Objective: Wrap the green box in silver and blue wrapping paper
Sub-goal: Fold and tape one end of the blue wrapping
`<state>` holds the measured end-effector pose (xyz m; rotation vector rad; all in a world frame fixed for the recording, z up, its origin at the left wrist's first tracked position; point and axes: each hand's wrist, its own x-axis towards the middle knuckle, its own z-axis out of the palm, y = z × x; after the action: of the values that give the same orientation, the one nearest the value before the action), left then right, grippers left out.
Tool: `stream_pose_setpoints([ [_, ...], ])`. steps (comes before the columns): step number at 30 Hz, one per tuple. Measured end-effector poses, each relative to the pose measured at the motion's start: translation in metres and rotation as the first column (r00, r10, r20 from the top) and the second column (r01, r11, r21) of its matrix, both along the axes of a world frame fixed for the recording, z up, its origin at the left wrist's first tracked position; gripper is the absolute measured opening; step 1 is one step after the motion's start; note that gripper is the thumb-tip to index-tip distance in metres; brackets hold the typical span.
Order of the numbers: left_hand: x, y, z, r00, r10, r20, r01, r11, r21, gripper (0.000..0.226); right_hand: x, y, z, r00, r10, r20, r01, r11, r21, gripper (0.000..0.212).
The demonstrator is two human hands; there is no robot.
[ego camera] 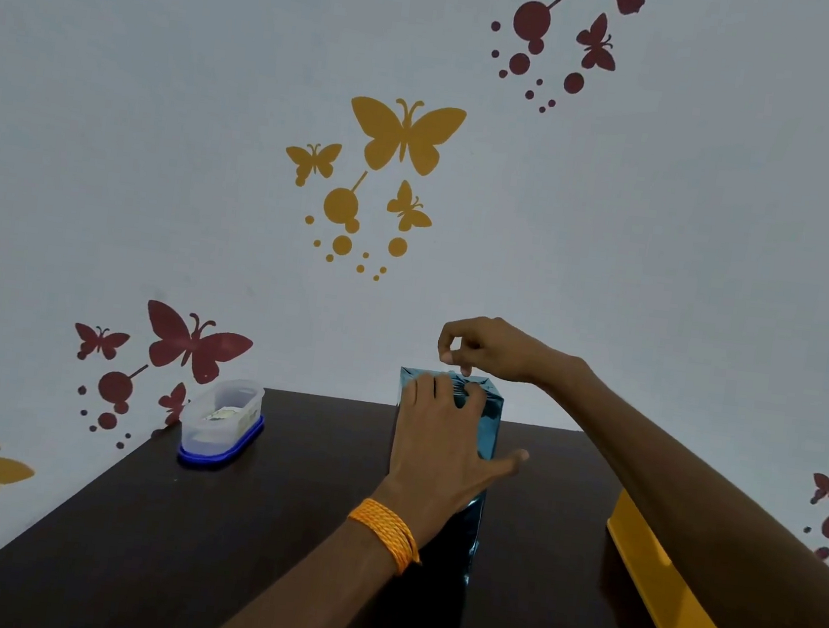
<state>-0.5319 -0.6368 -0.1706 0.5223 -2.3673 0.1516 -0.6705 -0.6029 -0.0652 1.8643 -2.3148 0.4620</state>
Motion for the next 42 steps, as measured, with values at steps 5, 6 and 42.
stream_pose_setpoints([
  [5,-0.001,0.000,-0.001,1.000,0.001,-0.008,-0.001,1.000,-0.010,0.093,-0.007,-0.006,-0.002,0.999,0.026,0.040,-0.026,1.000,-0.018,0.014],
  [6,-0.002,0.000,-0.001,1.000,0.004,-0.014,-0.004,1.000,-0.013,0.093,-0.007,-0.007,-0.003,0.999,0.027,0.048,-0.025,0.999,-0.027,0.014],
  [42,0.003,0.003,0.001,1.000,-0.010,0.005,0.010,1.000,0.008,0.088,-0.028,0.008,-0.043,0.747,-0.161,0.645,0.366,0.910,-0.197,0.044],
])
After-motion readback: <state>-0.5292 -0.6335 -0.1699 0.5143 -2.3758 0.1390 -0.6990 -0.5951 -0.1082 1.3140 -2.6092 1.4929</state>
